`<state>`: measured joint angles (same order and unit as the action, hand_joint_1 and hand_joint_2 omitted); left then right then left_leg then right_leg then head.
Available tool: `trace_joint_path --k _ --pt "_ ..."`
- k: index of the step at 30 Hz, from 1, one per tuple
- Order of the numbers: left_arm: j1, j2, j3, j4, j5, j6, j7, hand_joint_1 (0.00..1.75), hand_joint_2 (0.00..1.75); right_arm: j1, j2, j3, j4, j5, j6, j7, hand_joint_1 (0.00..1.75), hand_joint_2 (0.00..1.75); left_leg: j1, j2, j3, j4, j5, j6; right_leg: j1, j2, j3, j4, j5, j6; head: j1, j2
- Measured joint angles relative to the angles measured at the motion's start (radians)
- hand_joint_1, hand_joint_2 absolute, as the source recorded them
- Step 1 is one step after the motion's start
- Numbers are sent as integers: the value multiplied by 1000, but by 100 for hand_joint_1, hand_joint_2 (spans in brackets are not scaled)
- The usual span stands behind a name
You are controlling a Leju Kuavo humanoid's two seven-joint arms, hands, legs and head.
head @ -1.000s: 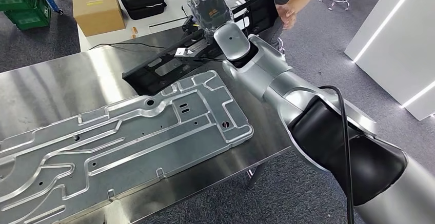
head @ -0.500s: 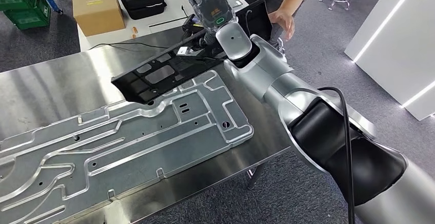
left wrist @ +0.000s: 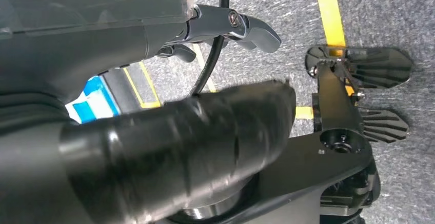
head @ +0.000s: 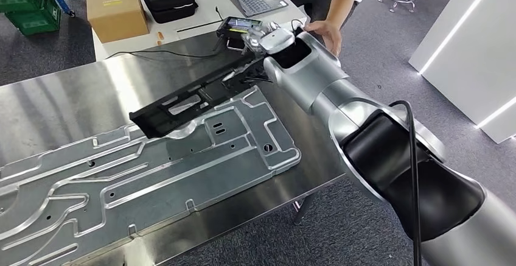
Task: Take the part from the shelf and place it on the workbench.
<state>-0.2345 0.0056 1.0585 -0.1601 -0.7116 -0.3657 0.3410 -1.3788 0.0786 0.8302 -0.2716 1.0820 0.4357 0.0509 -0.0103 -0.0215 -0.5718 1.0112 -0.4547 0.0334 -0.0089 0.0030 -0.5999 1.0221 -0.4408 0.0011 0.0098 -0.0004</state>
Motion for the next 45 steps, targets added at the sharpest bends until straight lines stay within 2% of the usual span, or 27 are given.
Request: trace_joint_path --k 1,2,3,4,11,29,32,35,39,42,45 --pt "-3 3 0 -1 6 -3 8 0 0 -9 2 -2 3 8 146 2 0 0 0 0 0 0 0 0 0 0 0 0 0 0 0 0" --pt "-8 6 0 -1 12 -6 16 0 0 -13 4 -2 5 12 241 3 0 0 0 0 0 0 0 0 0 0 0 0 0 0 0 0" --pt "-13 9 0 -2 18 -9 22 0 0 -16 5 -2 8 16 317 1 0 0 0 0 0 0 0 0 0 0 0 0 0 0 0 0" --pt "-18 11 0 -3 22 -12 25 0 0 -16 5 -2 11 21 333 -4 0 0 0 0 0 0 0 0 0 0 0 0 0 0 0 0" --pt "-56 21 -5 -3 31 -29 51 0 0 -20 0 12 27 70 374 -91 0 0 0 1 1 0 0 0 0 1 0 0 0 0 0 0" --pt "-67 25 -6 -3 40 -28 40 0 0 -21 -6 29 45 71 357 -105 0 0 0 1 1 0 0 0 0 1 0 0 0 0 0 0" --pt "-65 25 -6 -3 41 -38 24 0 0 -20 -7 30 45 79 292 -59 0 0 0 1 1 0 0 0 0 1 0 0 0 0 0 0" --pt "-56 25 -6 -3 42 -50 2 0 0 -22 -7 30 44 98 142 38 0 0 0 1 1 0 0 0 0 1 0 0 0 0 0 0" --pt "-42 24 -7 -3 43 -52 -9 0 0 -24 -4 31 41 112 -3 104 0 0 0 1 0 0 0 0 0 1 0 0 0 0 0 0" --pt "-28 21 -12 -3 41 -34 -10 0 0 -25 0 31 23 116 -315 146 0 0 0 1 0 1 0 0 -1 1 0 0 0 0 0 0" --pt "-12 17 -24 -3 35 -21 -13 0 0 -26 18 30 -17 102 -606 107 0 0 -1 1 0 2 -2 1 -4 2 0 -2 1 1 0 0"
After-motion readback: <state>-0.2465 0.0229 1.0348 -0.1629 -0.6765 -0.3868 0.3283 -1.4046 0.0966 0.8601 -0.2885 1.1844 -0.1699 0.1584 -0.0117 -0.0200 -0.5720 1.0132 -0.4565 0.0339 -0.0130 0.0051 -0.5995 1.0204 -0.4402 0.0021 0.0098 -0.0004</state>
